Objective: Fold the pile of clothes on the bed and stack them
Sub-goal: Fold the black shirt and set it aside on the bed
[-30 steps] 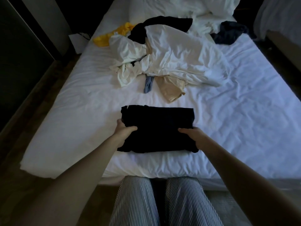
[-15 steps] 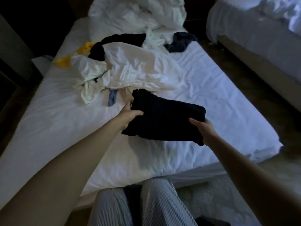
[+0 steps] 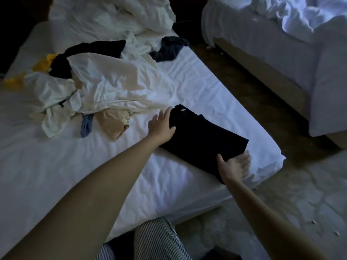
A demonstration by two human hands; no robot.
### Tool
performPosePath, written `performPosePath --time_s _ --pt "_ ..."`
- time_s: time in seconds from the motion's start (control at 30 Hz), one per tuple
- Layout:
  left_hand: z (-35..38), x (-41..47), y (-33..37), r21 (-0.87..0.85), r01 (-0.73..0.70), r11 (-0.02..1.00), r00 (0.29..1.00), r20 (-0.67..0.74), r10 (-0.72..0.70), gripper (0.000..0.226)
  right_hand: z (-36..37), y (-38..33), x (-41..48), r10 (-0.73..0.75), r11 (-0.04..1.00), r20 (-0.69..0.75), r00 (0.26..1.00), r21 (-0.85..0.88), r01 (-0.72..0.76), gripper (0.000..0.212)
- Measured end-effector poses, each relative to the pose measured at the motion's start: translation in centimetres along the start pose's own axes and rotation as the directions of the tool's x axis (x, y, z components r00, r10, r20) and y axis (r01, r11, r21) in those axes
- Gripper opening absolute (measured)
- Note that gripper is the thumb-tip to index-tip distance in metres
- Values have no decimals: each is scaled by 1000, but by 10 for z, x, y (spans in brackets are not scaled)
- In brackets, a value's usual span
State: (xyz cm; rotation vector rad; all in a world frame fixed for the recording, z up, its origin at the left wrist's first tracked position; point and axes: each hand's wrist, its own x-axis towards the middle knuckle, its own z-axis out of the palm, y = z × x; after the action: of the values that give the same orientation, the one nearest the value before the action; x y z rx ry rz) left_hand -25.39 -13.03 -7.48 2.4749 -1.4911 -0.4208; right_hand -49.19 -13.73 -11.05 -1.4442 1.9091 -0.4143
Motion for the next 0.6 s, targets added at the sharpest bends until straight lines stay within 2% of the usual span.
performPosePath --time_s 0.07,0.17,0.27,0.4,0.6 --pt "13 -5 -6 -2 -70 998 996 45 71 71 7 0 -4 -211 974 -6 977 -89 210 81" --pt "21 -9 -16 -84 -45 995 987 152 58 65 17 -13 -7 -344 926 83 935 -137 353 66" --pt "15 -13 -20 -230 31 973 984 176 10 56 24 -34 -12 -419 896 138 897 -98 434 55" --pt "-2 -20 -37 -348 83 934 996 49 -71 52 34 -61 -18 -491 861 199 848 -39 508 43" --pt "-29 -12 -98 -382 223 897 970 -8 -244 47 69 -108 -26 -530 833 297 794 5 554 36"
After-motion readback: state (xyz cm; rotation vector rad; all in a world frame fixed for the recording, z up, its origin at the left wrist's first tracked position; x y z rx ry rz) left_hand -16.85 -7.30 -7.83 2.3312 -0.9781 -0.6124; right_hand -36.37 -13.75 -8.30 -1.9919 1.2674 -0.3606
